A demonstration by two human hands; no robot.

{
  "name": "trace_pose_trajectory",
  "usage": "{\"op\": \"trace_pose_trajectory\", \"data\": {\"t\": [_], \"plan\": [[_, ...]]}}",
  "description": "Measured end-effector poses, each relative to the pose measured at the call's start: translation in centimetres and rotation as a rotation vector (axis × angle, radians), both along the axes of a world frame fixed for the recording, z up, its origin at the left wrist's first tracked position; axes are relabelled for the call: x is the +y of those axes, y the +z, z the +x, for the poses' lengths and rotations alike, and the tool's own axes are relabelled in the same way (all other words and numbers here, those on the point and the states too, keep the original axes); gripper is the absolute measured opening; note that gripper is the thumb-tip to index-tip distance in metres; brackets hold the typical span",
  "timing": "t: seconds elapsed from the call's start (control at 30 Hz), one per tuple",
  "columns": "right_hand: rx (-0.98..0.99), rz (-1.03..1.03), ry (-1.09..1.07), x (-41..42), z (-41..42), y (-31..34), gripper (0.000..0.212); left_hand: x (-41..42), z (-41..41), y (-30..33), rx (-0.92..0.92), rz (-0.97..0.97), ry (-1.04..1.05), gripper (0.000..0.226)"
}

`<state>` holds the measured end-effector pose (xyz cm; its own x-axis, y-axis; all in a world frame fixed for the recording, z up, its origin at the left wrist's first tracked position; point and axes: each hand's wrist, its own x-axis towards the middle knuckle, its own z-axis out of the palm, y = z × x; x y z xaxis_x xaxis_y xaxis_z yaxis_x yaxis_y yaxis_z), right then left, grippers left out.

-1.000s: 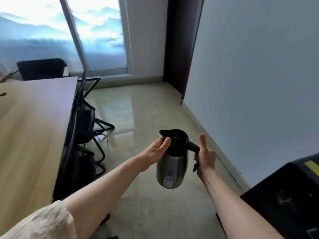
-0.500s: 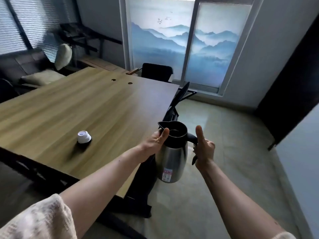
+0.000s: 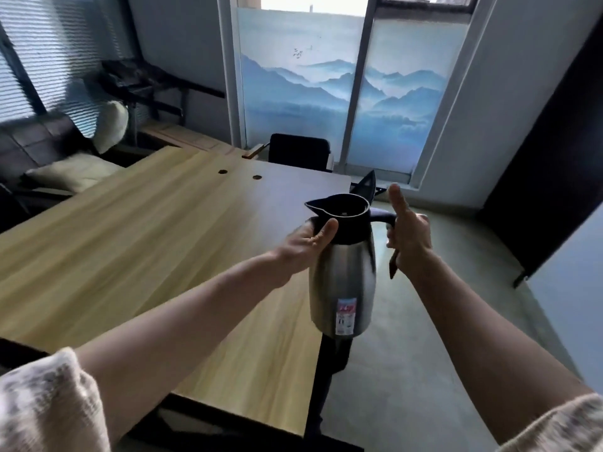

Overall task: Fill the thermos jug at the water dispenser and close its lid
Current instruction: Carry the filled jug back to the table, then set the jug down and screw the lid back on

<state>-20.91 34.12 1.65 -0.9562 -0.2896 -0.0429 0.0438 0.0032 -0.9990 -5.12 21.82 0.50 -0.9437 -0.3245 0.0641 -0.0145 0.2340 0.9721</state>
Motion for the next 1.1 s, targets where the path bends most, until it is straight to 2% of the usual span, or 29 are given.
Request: {"op": "trace_pose_trajectory", "data": {"t": [0.07,0.13,0.27,0.3,0.37,0.43,0.47,0.53,0.67,0.8,0.93,1.03,1.1], "plan": [[-0.023,-0.042,-0.010,-2.3,0.8,-0.1,0.078,-2.4,0.3,1.0,0.005,-0.020,-0.040,0.027],[-0.043,-0.077,-0.019,-5.1,1.5,-1.0,0.095,-4.9,0.8,1.1,0.009,-0.015,-0.049,0.028],[-0.106,-0.074,-0.023,-9.7,2.5,-3.9,0.093,-9.2,1.3,-1.3,-0.013,0.025,0.015,0.025],[-0.118,-0.075,-0.013,-10.5,2.7,-4.7,0.091,-10.0,1.4,-2.0,-0.027,0.033,0.038,0.031],[-0.142,-0.070,0.007,-12.8,3.1,-7.0,0.084,-12.3,1.6,-4.2,-0.053,0.030,0.092,0.061],[-0.167,-0.070,0.017,-14.9,3.6,-9.1,0.089,-14.5,1.8,-6.3,-0.085,0.058,0.126,0.089],[-0.180,-0.072,0.020,-15.9,3.8,-10.2,0.090,-15.3,2.0,-7.2,-0.109,0.075,0.136,0.097],[-0.195,-0.065,0.013,-17.8,4.2,-12.2,0.078,-17.1,2.2,-9.3,-0.152,0.110,0.159,0.103],[-0.207,-0.050,0.004,-20.2,5.1,-14.8,0.067,-19.1,3.0,-11.9,-0.176,0.162,0.182,0.099],[-0.226,-0.041,-0.017,-21.9,5.9,-16.8,0.077,-21.0,3.6,-13.5,-0.185,0.186,0.171,0.098],[-0.219,-0.066,-0.056,-22.8,6.3,-17.3,0.078,-22.5,3.6,-14.4,-0.166,0.192,0.132,0.100],[-0.194,-0.072,-0.079,-23.0,6.5,-17.4,0.106,-23.4,3.6,-14.6,-0.168,0.217,0.081,0.098],[-0.171,-0.057,-0.092,-22.9,6.9,-17.4,0.112,-23.7,3.7,-14.8,-0.168,0.225,0.059,0.095]]}}
